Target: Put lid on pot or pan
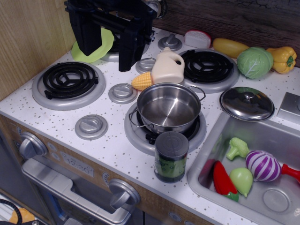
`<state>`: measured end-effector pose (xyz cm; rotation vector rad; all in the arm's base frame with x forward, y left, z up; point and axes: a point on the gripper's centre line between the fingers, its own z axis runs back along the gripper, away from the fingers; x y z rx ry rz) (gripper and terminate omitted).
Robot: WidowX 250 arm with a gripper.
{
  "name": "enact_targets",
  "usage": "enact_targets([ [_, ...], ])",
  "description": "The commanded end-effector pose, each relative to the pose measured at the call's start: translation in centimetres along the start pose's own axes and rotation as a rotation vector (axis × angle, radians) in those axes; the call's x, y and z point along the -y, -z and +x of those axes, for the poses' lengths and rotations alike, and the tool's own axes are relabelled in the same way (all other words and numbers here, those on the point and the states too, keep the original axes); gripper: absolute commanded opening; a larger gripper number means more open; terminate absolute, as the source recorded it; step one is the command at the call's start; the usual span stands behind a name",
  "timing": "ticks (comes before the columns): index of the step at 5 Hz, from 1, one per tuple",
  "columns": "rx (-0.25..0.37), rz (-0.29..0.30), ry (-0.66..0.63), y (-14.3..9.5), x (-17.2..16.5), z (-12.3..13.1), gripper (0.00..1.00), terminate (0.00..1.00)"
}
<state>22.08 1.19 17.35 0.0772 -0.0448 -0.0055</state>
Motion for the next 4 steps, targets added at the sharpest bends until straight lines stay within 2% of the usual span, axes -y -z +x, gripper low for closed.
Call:
enact_targets([
  [1, 0.000, 0.000, 0.000, 0.0, 0.0, 0.0, 1.00, 0.00],
  [3, 0.031, 0.069, -0.079, 0.0, 8.7, 6.6, 1.00, 0.00],
  [4, 0.059, 0.070, -0.097, 0.6, 11.8, 10.3, 1.00, 0.00],
])
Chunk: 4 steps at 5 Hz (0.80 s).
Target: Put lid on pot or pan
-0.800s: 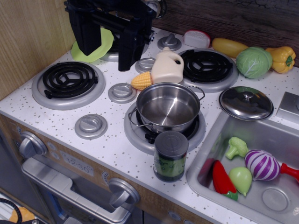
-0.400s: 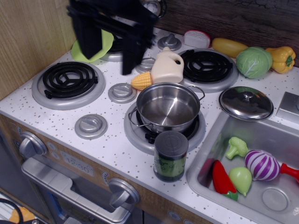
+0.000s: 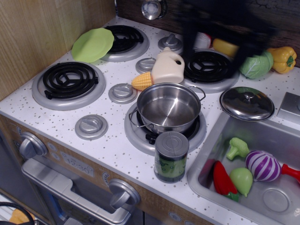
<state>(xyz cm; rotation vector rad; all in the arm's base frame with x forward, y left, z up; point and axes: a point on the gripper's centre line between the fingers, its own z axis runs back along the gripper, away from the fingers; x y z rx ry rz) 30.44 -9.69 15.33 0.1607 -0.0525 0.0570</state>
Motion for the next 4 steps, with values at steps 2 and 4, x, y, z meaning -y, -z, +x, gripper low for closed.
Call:
enact_targets([
  [2, 0.133, -0.100, -0.045, 2.6, 4.7, 7.2, 1.00, 0.00],
  [4, 0.170, -0.148, 0.006, 6.0, 4.6, 9.8, 1.00, 0.00],
])
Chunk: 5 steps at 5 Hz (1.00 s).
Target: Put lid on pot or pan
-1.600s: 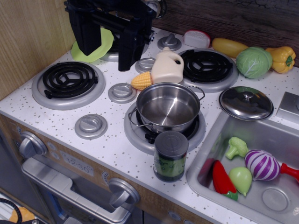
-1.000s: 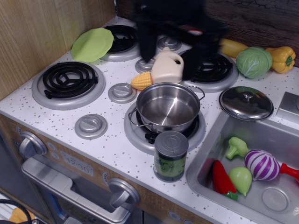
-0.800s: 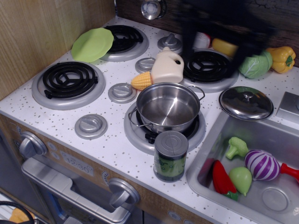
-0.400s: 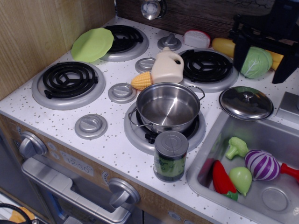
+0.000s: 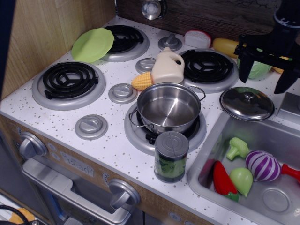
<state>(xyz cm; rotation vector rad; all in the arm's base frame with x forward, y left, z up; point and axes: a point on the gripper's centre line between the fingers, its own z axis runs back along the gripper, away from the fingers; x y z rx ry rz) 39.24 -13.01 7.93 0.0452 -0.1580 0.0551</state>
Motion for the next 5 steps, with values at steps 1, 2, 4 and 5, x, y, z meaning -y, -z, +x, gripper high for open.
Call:
enact_targets([
  [1, 0.116, -0.047, 0.046, 1.0, -0.8, 2.5, 1.00, 0.00],
  [2, 0.144, -0.055, 0.068, 2.0, -1.2, 2.9, 1.00, 0.00],
  [4, 0.211, -0.062, 0.074, 4.7, -1.2, 3.1, 1.00, 0.00],
  [5, 0.245, -0.061, 0.085, 5.3, -1.3, 3.1, 1.00, 0.00],
])
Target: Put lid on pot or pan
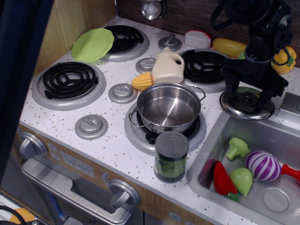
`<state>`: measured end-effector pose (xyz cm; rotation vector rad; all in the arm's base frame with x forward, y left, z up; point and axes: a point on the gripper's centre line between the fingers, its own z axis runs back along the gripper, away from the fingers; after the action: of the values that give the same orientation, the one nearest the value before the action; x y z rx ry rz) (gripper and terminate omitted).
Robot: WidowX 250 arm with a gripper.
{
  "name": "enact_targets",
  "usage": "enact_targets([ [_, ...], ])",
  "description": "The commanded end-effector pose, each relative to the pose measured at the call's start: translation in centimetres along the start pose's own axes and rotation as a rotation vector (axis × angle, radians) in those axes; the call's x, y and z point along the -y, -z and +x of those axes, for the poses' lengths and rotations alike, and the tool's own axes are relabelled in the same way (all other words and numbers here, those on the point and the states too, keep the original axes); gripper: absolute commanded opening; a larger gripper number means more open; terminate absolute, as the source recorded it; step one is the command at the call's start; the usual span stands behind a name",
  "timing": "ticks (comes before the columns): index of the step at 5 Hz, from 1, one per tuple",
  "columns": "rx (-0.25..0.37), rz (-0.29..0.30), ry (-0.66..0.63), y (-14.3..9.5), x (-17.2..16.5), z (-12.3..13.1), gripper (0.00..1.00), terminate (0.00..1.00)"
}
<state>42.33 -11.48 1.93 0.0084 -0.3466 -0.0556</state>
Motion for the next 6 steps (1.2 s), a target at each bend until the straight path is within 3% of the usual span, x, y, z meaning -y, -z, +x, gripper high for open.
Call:
enact_targets([
  [1, 0.046, -0.041, 0.000, -0.8, -0.5, 1.3, 1.00, 0.00],
  [2, 0.013, -0.066, -0.007, -0.7, -0.6, 1.6, 0.00, 0.00],
  [5, 0.005, -0.059, -0.009, -0.9, -0.6, 1.8, 0.00, 0.00],
  [6, -0.007, 0.005, -0.001, -3.0, -0.1, 2.1, 0.00, 0.00],
])
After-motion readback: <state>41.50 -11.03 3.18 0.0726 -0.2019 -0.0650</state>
